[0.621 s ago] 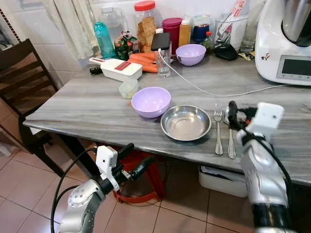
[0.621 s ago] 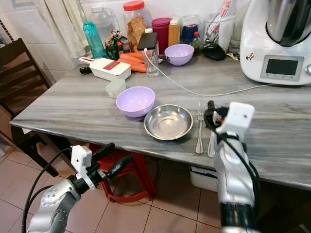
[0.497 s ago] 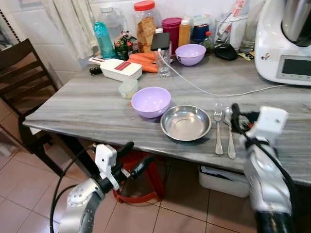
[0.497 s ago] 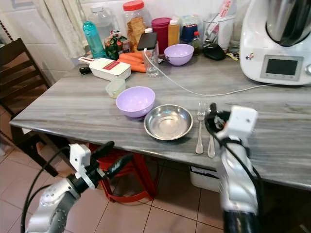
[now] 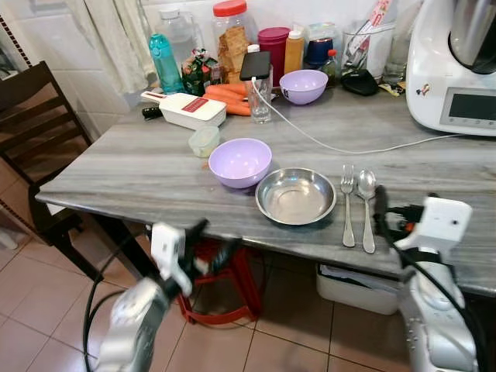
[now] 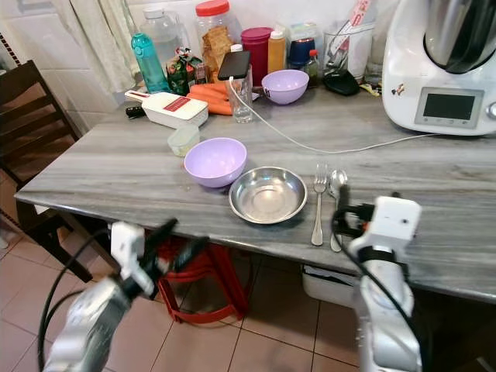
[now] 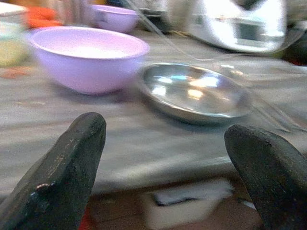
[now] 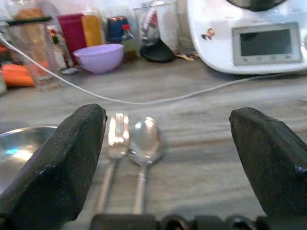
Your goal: Setting the table
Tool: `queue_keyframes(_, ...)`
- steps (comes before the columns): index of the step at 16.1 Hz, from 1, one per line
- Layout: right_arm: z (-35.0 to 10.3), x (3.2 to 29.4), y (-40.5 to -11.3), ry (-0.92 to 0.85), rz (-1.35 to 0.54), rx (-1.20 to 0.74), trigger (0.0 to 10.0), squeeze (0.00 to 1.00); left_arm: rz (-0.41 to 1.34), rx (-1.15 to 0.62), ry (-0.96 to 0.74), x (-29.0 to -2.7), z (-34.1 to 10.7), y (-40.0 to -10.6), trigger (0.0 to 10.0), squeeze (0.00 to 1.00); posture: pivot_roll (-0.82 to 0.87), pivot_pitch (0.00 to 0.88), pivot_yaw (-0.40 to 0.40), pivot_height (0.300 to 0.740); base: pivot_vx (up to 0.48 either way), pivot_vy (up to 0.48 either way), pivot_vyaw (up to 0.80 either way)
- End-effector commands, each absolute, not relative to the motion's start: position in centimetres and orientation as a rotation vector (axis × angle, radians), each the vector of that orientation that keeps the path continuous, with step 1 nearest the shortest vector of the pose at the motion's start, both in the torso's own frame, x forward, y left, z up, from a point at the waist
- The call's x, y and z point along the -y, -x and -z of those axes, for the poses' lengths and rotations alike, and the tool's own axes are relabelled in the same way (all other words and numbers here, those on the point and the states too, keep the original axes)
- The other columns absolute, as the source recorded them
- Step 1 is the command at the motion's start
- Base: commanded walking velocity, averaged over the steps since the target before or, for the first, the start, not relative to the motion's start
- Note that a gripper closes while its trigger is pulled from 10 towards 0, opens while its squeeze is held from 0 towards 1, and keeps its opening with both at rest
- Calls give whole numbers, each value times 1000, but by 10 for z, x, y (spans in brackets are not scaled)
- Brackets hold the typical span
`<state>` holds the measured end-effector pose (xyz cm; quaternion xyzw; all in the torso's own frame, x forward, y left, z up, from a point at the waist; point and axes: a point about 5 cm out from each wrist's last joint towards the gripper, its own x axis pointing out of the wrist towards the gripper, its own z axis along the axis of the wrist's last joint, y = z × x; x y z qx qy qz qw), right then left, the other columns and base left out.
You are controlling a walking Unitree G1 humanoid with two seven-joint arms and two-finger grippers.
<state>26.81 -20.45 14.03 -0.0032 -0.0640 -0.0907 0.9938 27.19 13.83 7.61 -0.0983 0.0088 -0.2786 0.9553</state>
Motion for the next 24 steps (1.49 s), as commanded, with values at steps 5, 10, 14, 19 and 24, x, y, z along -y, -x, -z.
queue_keyframes(5,-142,198,-267,12,152,111,10000,0,135,-29,62,-177,-72,-287,10000,0,-145,0,131,740,0,0,-265)
queue_keyframes(10,-141,194,-268,3,129,102,10000,0,67,-28,25,-176,-70,-288,10000,0,-137,0,125,740,0,0,-800)
queue_keyframes(14,-141,193,-269,-4,119,101,10000,0,67,-28,23,-174,-71,-289,10000,0,-138,0,124,740,-61,0,-523)
queue_keyframes(19,-140,192,-271,-7,116,102,10000,0,79,-22,20,-169,-74,-292,10000,0,-140,0,124,740,-279,0,0)
queue_keyframes(24,-140,197,-273,0,167,107,10000,0,87,-21,16,-169,-74,-293,10000,0,-138,0,128,740,-295,0,0)
